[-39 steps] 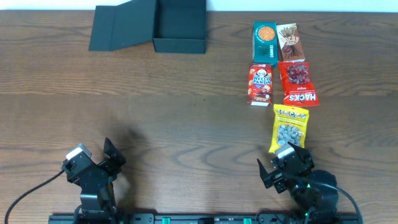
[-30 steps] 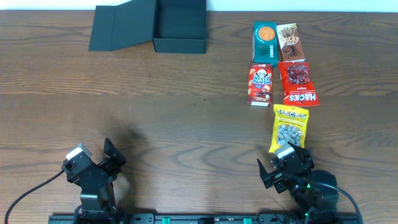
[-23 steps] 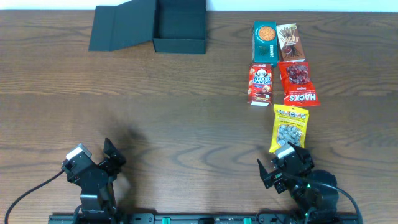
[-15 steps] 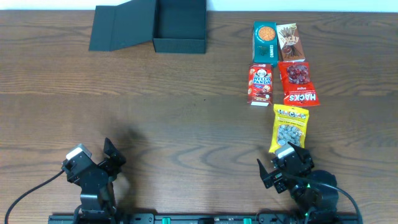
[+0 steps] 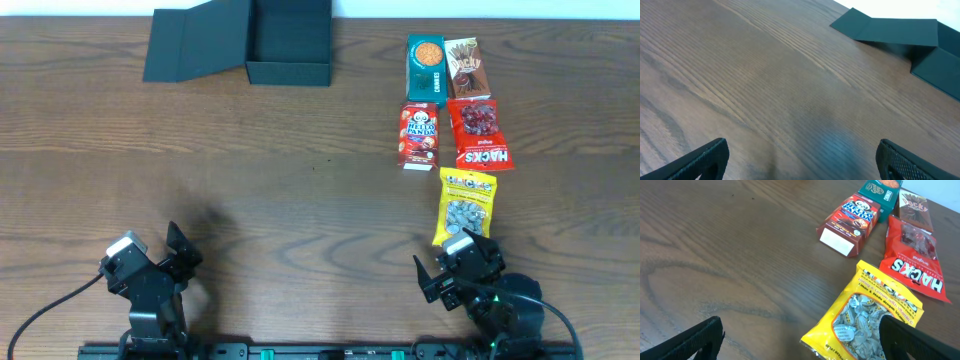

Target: Pack container

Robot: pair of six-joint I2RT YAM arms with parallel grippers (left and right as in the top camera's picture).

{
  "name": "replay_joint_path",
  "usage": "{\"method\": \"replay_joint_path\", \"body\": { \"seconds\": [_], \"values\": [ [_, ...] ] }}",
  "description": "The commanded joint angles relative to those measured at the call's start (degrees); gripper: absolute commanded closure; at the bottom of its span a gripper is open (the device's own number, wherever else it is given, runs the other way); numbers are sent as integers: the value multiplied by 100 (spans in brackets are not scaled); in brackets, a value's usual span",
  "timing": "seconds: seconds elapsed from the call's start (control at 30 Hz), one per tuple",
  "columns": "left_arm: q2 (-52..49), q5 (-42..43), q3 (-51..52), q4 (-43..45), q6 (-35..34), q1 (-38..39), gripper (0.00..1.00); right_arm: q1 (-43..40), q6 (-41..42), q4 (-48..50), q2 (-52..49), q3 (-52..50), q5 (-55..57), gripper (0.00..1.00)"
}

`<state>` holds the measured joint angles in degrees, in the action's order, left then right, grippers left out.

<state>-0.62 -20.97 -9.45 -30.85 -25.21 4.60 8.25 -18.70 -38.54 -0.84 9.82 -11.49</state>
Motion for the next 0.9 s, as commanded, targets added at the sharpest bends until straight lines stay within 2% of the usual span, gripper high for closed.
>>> {"method": "replay_joint_path", "body": {
  "seconds": [0.0, 0.17, 0.3, 0.4, 0.5, 0.57, 0.73, 0.87],
  "values": [
    [31, -61, 83, -57, 81, -17, 5, -2, -63, -2, 52, -57, 57, 1],
    [31, 310, 83, 87, 76, -13, 5, -2, -63, -2, 52, -57, 57, 1],
    [7, 992, 83, 748, 111, -13, 5, -2, -63, -2, 52, -57, 57, 1],
    [-280, 1478, 83, 1705, 566, -13, 4, -2, -63, -2, 52, -57, 57, 1],
    [-997, 1770, 9, 2653, 796, -13, 5, -2, -63, -2, 52, -57, 57, 1],
    [-1558, 1967, -179, 2857, 844, -9, 5, -2, -63, -2, 52, -57, 57, 1],
    [-3344, 2562, -1154, 2857, 1318, -9, 5, -2, -63, -2, 52, -57, 57, 1],
    [-4859, 2940, -2267, 2774, 1368, -7, 5, -2, -63, -2, 52, -57, 57, 1]
  ]
}}
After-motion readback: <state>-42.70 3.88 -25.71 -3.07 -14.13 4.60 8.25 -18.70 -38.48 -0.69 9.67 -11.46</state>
